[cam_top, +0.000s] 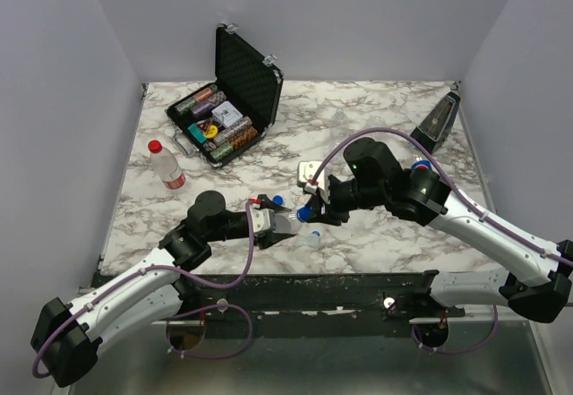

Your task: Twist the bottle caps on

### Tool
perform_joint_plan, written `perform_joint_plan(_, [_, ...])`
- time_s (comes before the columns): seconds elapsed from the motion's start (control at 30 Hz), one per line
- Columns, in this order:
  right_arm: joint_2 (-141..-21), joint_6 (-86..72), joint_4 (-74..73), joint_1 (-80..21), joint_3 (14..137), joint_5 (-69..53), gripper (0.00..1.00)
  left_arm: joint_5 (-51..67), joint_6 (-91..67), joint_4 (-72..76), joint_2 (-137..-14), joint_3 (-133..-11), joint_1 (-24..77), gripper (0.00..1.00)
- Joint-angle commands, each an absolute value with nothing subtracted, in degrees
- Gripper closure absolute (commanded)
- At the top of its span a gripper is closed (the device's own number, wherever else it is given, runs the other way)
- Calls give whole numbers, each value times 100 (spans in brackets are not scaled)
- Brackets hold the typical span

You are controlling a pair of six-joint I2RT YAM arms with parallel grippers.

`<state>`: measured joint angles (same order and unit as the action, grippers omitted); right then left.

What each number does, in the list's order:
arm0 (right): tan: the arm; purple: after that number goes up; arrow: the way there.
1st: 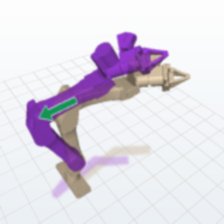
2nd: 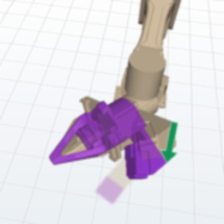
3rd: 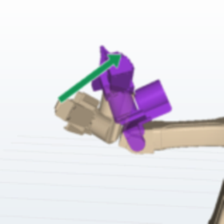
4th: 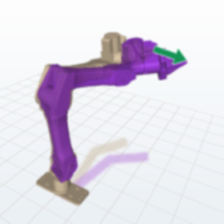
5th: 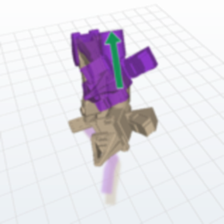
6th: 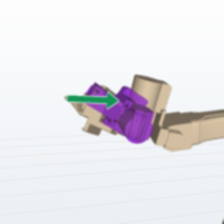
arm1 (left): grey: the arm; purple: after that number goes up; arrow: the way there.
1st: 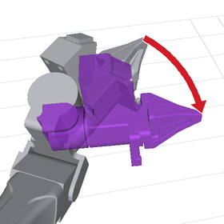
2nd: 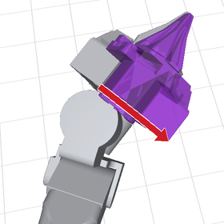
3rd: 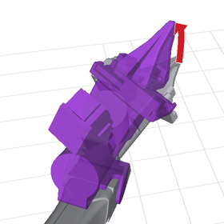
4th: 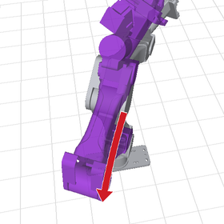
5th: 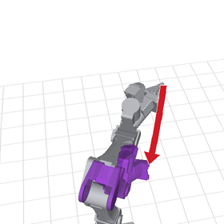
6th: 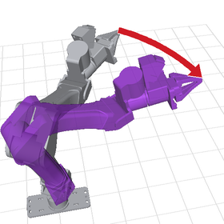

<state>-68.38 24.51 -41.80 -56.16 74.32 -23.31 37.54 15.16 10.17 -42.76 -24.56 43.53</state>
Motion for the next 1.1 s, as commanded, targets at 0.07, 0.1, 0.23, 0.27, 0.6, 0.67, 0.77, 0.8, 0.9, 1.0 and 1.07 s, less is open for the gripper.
perform_joint_plan(0.07, [-7119, 1838, -4254, -5730, 7444, -2040, 77, 3824, 1529, 1986, -4175, -2522, 4447, 91])
perform_joint_plan(0.1, [-7128, 1733, -4228, -5730, 7453, -1952, 78, 3797, 1503, 2030, -4166, -2514, 4447, 91])
perform_joint_plan(0.23, [-7163, 1346, -4096, -5730, 7444, -1583, 79, 3613, 1345, 2346, -4122, -2417, 4456, 93])
perform_joint_plan(0.27, [-7172, 1232, -4078, -5730, 7436, -1443, 79, 3569, 1284, 2425, -4122, -2400, 4456, 93])
perform_joint_plan(0.6, [-7225, 291, -3973, -5652, 7514, -888, 83, 3498, 853, 3129, -4254, -2259, 4456, 94])
perform_joint_plan(0.67, [-7251, 150, -3973, -5581, 7550, -923, 84, 3498, 853, 3164, -4219, -2233, 4456, 94])
perform_joint_plan(0.77, [-7321, 18, -4051, -5502, 7628, -1089, 84, 3524, 879, 3173, -4245, -2232, 4456, 94])
perform_joint_plan(0.8, [-7356, 18, -4095, -5476, 7664, -1168, 84, 3533, 888, 3182, -4236, -2224, 4456, 94])
perform_joint_plan(0.9, [-7479, -351, -4192, -5397, 7778, -1274, 85, 3490, 896, 3182, -4236, -2215, 4456, 94])
perform_joint_plan(1.0, [-7558, -579, -4228, -5344, 7813, -1353, 87, 3340, 879, 3269, -4201, -2189, 4456, 94])
perform_joint_plan(1.07, [-7611, -755, -4228, -5291, 7840, -1362, 87, 3270, 861, 3296, -4219, -2206, 4456, 95])
